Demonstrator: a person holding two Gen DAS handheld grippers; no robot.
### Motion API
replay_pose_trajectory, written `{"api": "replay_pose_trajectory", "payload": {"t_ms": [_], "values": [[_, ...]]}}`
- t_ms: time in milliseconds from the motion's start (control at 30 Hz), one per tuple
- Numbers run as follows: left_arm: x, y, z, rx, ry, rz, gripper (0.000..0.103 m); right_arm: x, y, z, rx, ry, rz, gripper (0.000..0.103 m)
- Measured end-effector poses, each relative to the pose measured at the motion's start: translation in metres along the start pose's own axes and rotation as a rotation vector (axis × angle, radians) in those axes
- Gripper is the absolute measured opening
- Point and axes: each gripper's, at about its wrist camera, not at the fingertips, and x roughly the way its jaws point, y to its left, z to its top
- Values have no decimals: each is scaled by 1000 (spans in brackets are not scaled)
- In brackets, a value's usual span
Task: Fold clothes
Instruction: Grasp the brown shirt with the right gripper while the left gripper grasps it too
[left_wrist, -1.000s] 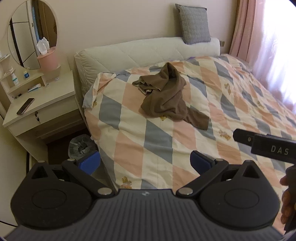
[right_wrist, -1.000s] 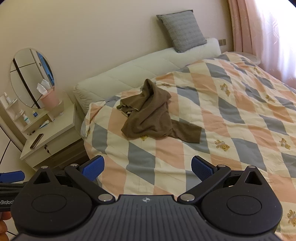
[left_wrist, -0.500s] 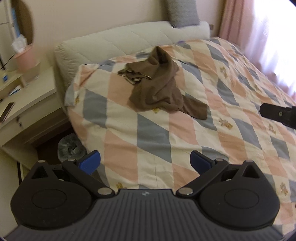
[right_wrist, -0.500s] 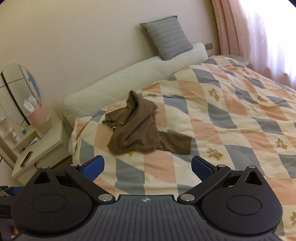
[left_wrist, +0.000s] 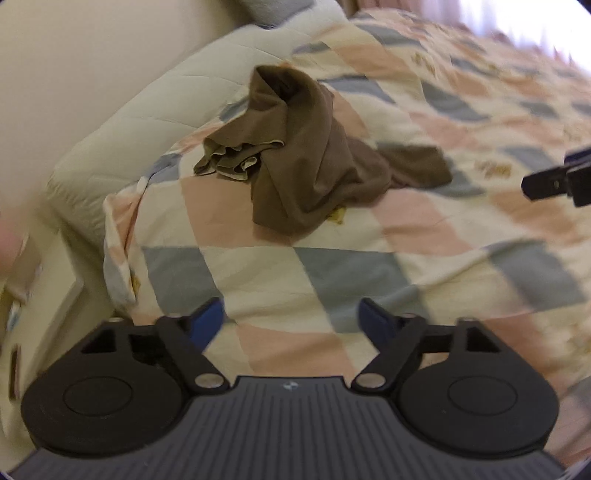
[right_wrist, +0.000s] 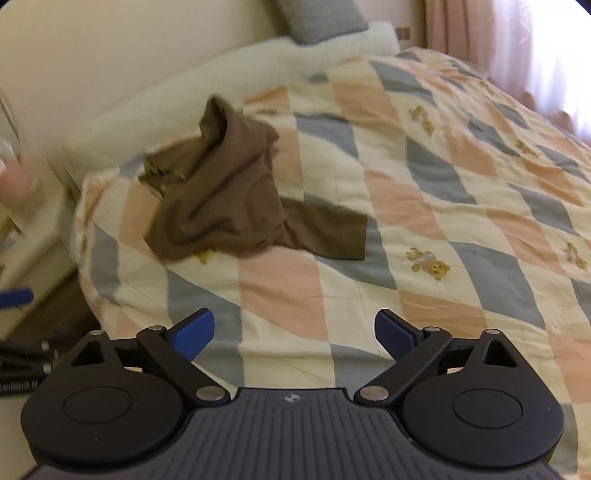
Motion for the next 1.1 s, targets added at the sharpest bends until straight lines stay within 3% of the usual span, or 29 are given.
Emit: {"api": "replay_pose_trajectory", "payload": {"t_ms": [233, 400, 567, 633, 667, 700, 733, 767, 800, 933, 1100], "values": [[91, -4, 5, 343, -118, 104, 63, 94, 22, 18, -232, 13, -74, 77], [148, -12, -4, 602, -221, 149, 67, 163, 31, 23, -477, -12, -168, 76], [181, -10, -4, 711, -289, 171, 68, 224, 38, 25, -683, -21, -230, 76], [190, -8, 1, 733, -306, 167, 60, 243, 42, 28, -742, -41, -214, 75], [192, -7, 4, 739, -313, 163, 54, 249, 45, 30, -765, -56, -194, 75], [193, -4, 11, 724, -310, 147, 32, 253, 49, 33, -782, -69, -169, 72], [193, -1, 18, 705, -306, 128, 14, 257, 52, 36, -800, -81, -145, 53], [192, 4, 25, 676, -300, 101, 11, 256, 53, 41, -795, -94, -121, 37], [186, 12, 35, 632, -298, 59, 9, 247, 49, 49, -746, -107, -101, 11], [155, 45, 75, 448, -309, -43, 7, 209, 33, 82, -548, -158, -20, 10], [91, 94, 125, 210, -393, -93, 5, 150, 11, 120, -299, -254, 65, 9]]}}
